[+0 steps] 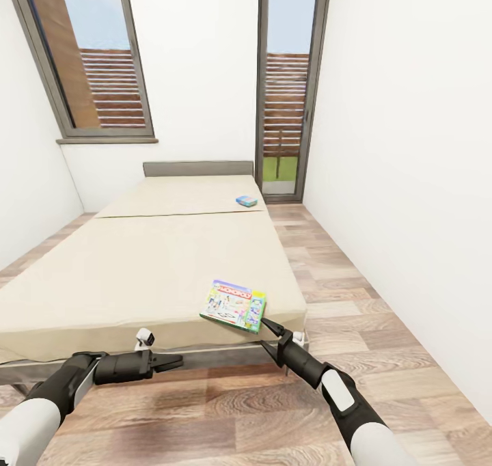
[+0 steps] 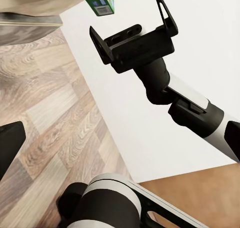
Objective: Put all the toys in the child's room - the three board games (two on the bed and one on the table), the two jigsaw puzzles on the table, and the tennis ball on the table - inside the toy box on the table in the child's room.
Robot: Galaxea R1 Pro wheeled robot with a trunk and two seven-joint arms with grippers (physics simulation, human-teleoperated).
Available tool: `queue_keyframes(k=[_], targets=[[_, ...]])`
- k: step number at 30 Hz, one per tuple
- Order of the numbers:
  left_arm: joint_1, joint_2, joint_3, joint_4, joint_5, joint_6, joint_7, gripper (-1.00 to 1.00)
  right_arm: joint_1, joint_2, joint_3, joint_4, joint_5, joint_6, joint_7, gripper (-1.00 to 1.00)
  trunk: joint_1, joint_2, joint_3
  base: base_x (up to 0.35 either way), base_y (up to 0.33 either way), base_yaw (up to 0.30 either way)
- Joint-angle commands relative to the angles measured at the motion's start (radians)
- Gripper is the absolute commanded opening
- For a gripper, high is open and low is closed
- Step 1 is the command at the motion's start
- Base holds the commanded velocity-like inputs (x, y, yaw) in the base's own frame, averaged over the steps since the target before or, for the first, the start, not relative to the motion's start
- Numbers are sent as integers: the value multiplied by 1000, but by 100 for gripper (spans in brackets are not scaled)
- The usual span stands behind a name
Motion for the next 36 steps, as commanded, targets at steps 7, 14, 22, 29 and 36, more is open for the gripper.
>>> queue_keyframes(k=[7, 14, 22, 29, 36], targets=[[0, 1, -4, 0, 4, 11, -3, 100, -1, 1, -5, 0, -1, 6, 1, 100, 0, 0, -1, 63, 32, 0], [0, 1, -4, 0, 4, 12, -3, 100, -1, 1, -5, 0, -1, 6, 1, 100, 0, 0, -1, 22, 10, 0], [0, 1, -4, 0, 4, 11, -3, 100, -1, 1, -5, 0, -1, 6, 1, 100, 0, 0, -1, 5, 2, 0], [0, 1, -4, 0, 4, 11, -3, 100, -1, 1, -5, 0, -2, 6, 1, 100, 0, 0, -1, 0, 0, 0], [0, 1, -4, 0, 4, 11, -3, 100, -1, 1, -5, 0, -2, 6, 1, 100, 0, 0, -1, 0, 0, 0]])
